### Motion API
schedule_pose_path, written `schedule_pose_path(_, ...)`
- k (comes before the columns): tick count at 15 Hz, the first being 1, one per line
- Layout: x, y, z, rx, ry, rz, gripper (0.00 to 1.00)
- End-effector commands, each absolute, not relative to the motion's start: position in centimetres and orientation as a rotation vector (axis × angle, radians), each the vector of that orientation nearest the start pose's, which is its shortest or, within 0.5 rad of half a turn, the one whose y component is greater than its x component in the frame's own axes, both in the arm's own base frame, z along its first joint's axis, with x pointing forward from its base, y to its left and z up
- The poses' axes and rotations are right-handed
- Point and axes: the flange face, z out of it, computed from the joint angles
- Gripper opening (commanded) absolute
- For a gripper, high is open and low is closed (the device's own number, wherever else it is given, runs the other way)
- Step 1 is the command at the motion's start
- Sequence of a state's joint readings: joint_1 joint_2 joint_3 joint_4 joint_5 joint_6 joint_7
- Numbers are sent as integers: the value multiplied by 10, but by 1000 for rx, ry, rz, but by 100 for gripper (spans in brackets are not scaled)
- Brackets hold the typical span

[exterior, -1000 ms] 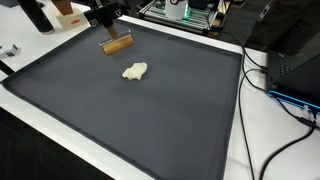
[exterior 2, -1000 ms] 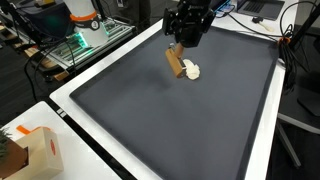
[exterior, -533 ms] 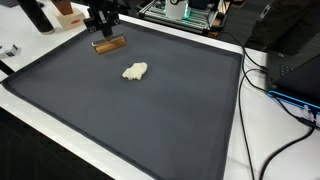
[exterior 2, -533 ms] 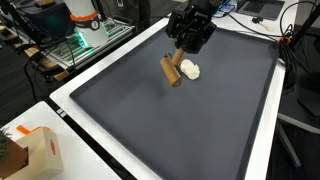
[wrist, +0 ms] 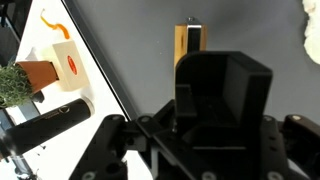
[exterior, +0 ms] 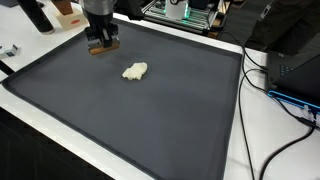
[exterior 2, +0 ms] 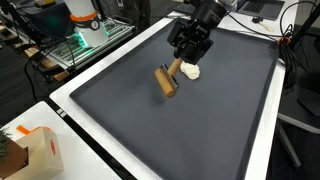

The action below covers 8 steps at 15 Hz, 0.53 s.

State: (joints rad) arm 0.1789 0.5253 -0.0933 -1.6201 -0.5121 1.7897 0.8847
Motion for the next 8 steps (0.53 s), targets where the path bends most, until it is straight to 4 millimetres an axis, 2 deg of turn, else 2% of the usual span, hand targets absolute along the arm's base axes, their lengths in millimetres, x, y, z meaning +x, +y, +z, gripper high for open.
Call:
schedule_pose_path(1,651,26,297,2313,-698,-76,19)
schedule_pose_path(8,653,44,283,2295,-608,-52,19)
